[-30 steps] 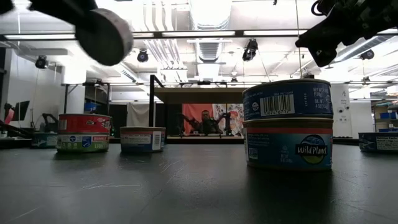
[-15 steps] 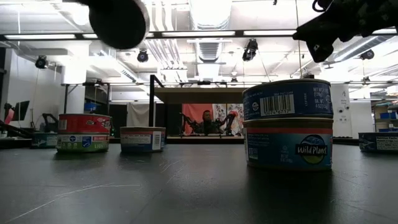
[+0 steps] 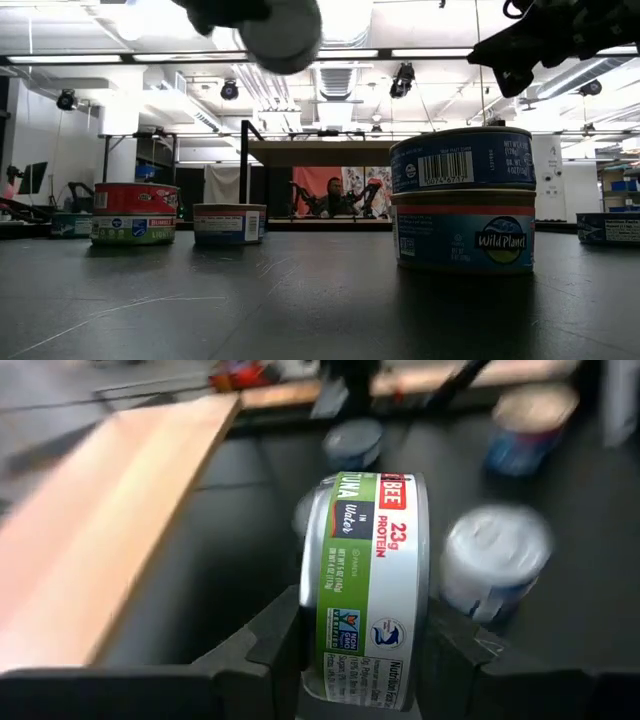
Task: Stack canned seafood by type on shelf
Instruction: Put the green white tuna can on the shelf
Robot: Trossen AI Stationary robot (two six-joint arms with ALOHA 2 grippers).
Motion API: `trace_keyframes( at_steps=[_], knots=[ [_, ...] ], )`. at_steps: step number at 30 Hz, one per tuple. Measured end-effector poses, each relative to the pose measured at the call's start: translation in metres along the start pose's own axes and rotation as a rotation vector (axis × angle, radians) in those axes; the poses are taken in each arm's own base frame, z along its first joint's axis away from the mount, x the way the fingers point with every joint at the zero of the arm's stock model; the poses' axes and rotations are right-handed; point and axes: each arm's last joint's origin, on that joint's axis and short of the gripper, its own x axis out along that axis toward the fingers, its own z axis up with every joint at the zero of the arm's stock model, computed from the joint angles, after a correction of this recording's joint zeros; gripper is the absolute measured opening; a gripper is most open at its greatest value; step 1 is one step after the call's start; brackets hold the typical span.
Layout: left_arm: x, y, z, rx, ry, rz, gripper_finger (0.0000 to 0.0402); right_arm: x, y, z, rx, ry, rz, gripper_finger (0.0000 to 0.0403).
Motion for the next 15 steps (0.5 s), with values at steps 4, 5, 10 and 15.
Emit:
trace_keyframes(
  at_steps=[4, 5, 10, 15],
  knots=[
    [0.014, 0.01, -0.002, -0.09, -0.14, -0.127, 0.012, 0.005, 0.0, -0.004, -0.035, -0.008, 0.001, 0.0043],
    [0.016, 0.012, -0.003, -0.112, -0.168, -0.133, 0.012, 0.008, -0.001, -0.005, -0.039, -0.009, 0.001, 0.0043],
    [0.021, 0.019, -0.016, -0.292, -0.25, -0.141, 0.012, 0.024, -0.002, -0.014, -0.056, 0.041, -0.008, 0.0043],
    [0.026, 0.025, -0.029, -0.567, -0.187, -0.106, 0.012, 0.042, -0.003, -0.02, -0.066, 0.108, -0.032, 0.0043]
  ],
)
